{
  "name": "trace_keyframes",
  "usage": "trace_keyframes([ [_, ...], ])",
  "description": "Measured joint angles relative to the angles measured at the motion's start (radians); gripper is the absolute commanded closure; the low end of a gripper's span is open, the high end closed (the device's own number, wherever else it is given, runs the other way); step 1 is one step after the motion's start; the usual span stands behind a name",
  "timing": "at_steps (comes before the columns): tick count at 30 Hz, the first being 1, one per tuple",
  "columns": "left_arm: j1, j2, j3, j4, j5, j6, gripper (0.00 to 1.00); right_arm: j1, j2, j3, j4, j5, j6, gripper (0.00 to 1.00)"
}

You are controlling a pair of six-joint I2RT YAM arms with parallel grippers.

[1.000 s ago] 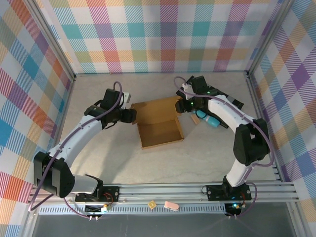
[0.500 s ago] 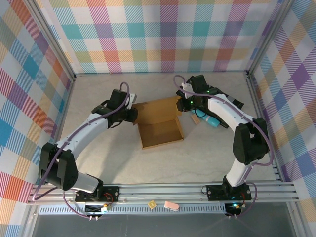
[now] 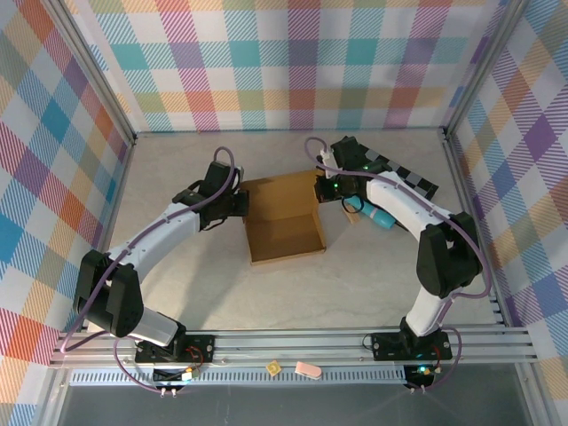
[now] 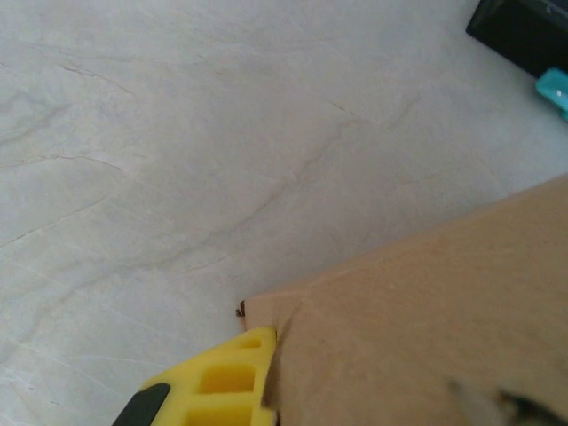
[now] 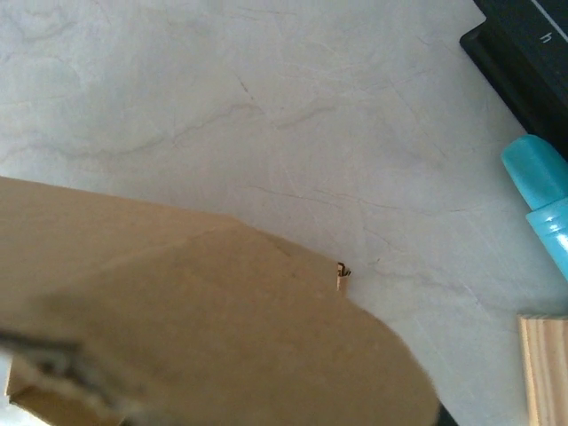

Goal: Fold the paper box

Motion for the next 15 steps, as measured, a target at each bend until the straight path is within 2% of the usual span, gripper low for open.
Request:
trace_keyframes([
  [7, -0.011, 0.042, 0.001, 0.063, -0.053, -0.144, 1.00, 0.054, -0.026, -0.023, 0.043, 0.132, 0.208, 1.00],
  [10, -0.011, 0.048, 0.000, 0.108, -0.078, -0.161, 1.00, 0.065, -0.039, -0.069, 0.104, 0.167, 0.282, 1.00],
  [15, -0.010, 0.048, -0.010, 0.220, -0.114, -0.140, 1.00, 0.074, -0.092, -0.194, 0.284, 0.201, 0.316, 1.00],
])
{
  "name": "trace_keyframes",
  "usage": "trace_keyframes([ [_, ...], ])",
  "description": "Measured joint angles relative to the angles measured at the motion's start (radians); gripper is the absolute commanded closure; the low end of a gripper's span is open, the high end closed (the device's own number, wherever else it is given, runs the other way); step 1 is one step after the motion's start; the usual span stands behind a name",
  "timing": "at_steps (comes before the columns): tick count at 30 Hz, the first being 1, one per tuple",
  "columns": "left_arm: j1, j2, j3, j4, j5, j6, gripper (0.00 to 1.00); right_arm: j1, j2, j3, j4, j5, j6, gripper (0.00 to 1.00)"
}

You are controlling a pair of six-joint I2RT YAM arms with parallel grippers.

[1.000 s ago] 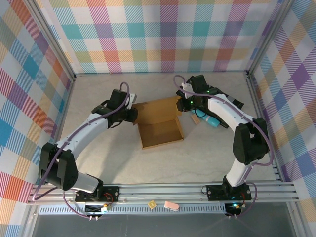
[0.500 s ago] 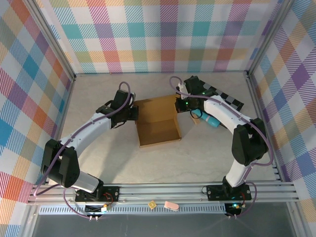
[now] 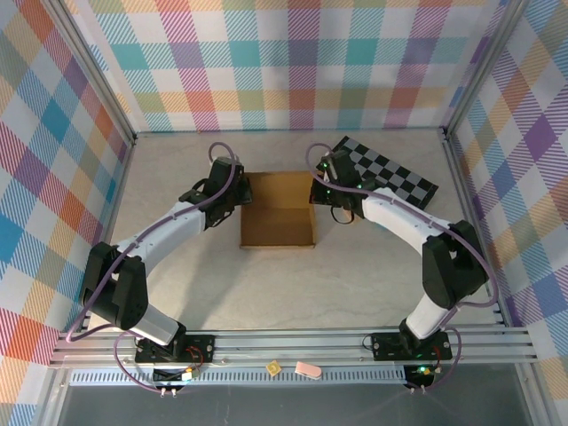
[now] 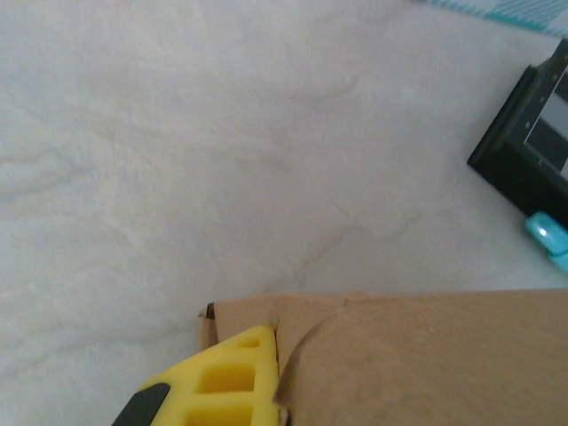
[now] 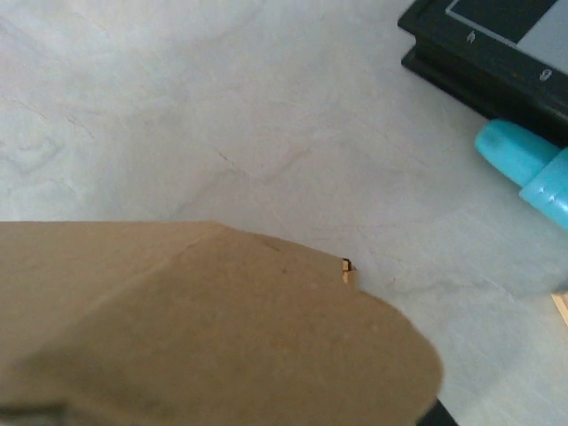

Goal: Fold the paper box

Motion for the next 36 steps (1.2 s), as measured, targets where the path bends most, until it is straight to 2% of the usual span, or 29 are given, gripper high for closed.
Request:
trace_keyframes([
  [7, 0.045, 0.047, -0.068, 0.293, 0.032, 0.039, 1.00, -0.006, 0.014, -0.050, 0.246, 0.016, -0.016, 1.00],
  [12, 0.095, 0.122, -0.103, 0.463, 0.087, 0.047, 1.00, -0.006, 0.077, -0.051, 0.347, 0.022, -0.043, 1.00],
  [24, 0.143, 0.201, -0.182, 0.741, 0.162, 0.086, 1.00, -0.013, 0.164, -0.059, 0.502, 0.029, -0.174, 1.00],
  [36, 0.143, 0.207, -0.372, 1.011, 0.206, 0.114, 1.00, -0.013, 0.179, -0.183, 0.691, 0.031, -0.233, 1.00],
])
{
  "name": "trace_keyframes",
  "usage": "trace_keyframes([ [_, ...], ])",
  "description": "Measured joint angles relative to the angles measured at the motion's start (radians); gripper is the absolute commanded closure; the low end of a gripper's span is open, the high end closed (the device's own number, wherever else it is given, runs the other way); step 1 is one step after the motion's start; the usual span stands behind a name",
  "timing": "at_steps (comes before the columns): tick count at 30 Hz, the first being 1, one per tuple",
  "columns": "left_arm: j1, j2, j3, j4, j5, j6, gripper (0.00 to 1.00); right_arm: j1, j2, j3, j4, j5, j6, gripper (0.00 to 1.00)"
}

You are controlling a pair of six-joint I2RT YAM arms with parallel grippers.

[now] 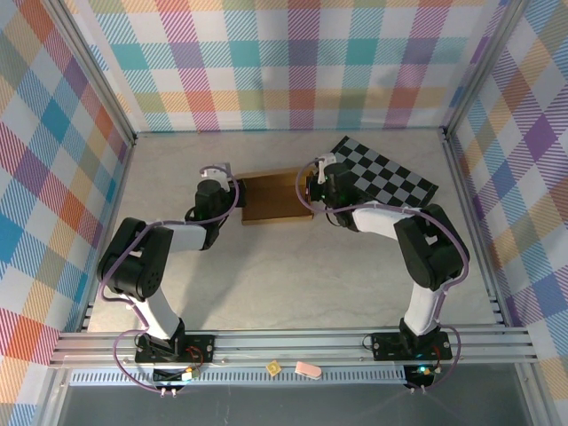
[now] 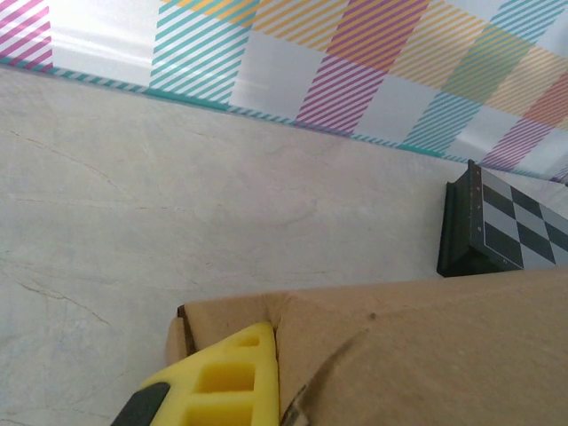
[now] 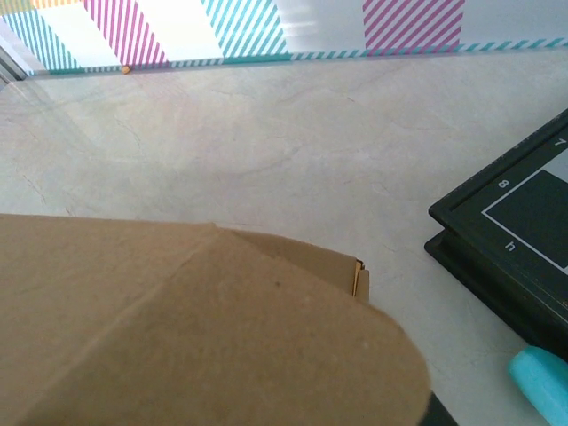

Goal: Fold the paper box

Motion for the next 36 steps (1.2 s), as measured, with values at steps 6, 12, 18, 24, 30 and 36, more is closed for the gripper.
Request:
trace_keyframes([
  [6, 0.000, 0.008, -0.053, 0.089, 0.001, 0.004, 1.00, 0.005, 0.000, -0.036, 0.050, 0.000, 0.014, 1.00],
  [12, 0.000, 0.029, -0.105, 0.189, -0.002, 0.003, 1.00, 0.012, 0.000, -0.039, 0.050, -0.005, 0.023, 0.91],
  [18, -0.008, 0.029, -0.130, 0.217, -0.011, 0.013, 1.00, 0.018, -0.012, -0.054, -0.047, -0.018, 0.064, 0.80],
  [24, -0.028, 0.010, -0.128, 0.173, -0.007, 0.041, 1.00, 0.020, -0.097, -0.061, -0.179, -0.064, 0.130, 0.58],
  [30, -0.052, 0.009, -0.105, 0.128, -0.008, 0.058, 1.00, 0.020, -0.219, -0.114, -0.267, -0.131, 0.242, 0.44],
  [36, -0.072, 0.009, -0.100, 0.120, -0.026, 0.067, 1.00, 0.024, -0.315, -0.175, -0.367, -0.207, 0.358, 0.40],
])
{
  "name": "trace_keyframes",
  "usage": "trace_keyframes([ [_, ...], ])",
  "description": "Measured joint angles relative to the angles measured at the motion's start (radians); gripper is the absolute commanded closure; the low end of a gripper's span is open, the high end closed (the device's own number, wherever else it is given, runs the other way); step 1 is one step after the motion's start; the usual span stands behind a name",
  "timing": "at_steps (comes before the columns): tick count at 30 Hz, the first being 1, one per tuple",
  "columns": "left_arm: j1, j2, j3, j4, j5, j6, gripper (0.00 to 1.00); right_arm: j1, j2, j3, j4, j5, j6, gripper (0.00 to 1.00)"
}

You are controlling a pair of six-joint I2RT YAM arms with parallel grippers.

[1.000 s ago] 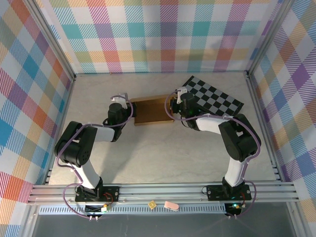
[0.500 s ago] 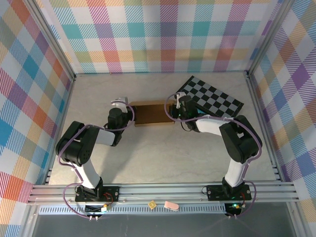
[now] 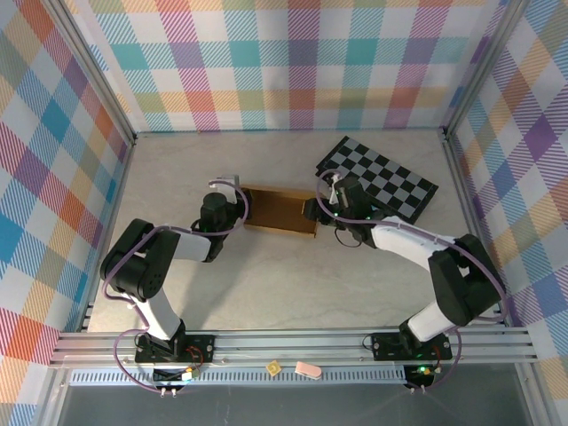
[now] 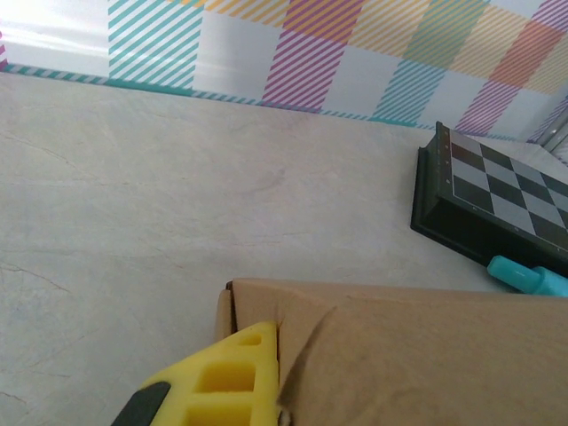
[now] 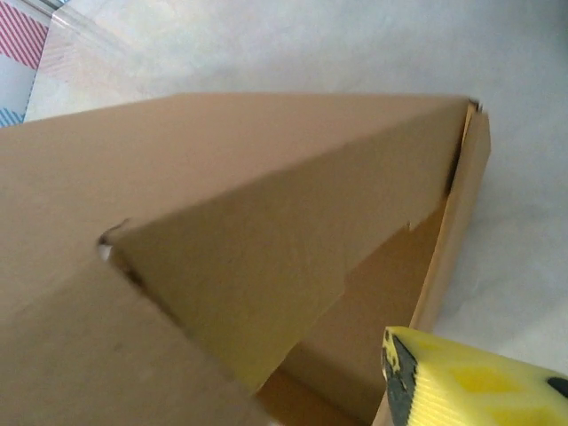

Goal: Fold the paper box

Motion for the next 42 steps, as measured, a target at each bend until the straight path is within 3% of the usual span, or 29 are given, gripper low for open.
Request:
trace_keyframes([
  [11, -0.071, 0.000, 0.032, -0.056, -0.074, 0.000, 1.00, 0.070, -0.307, -0.096, -0.146, -0.080, 0.238, 0.34],
  [17, -0.100, -0.013, 0.045, -0.108, -0.112, -0.001, 1.00, 0.071, -0.446, -0.048, -0.262, -0.034, 0.400, 0.33],
  [24, -0.129, -0.030, 0.051, -0.157, -0.148, -0.002, 1.00, -0.019, -0.313, 0.319, -0.513, -0.013, 0.581, 0.36],
  [27, -0.135, -0.034, 0.048, -0.161, -0.156, -0.005, 1.00, -0.071, -0.245, 0.393, -0.576, -0.039, 0.646, 0.38],
  [32, -0.149, -0.053, 0.033, -0.179, -0.169, -0.014, 0.87, -0.102, -0.137, 0.427, -0.652, -0.087, 0.713, 0.42],
  [37, -0.166, -0.088, -0.033, -0.314, -0.179, -0.040, 0.73, -0.102, -0.108, 0.417, -0.686, -0.109, 0.735, 0.44],
  [42, -0.169, -0.166, -0.099, -0.401, -0.173, -0.054, 0.69, -0.102, -0.108, 0.401, -0.694, -0.109, 0.732, 0.45],
])
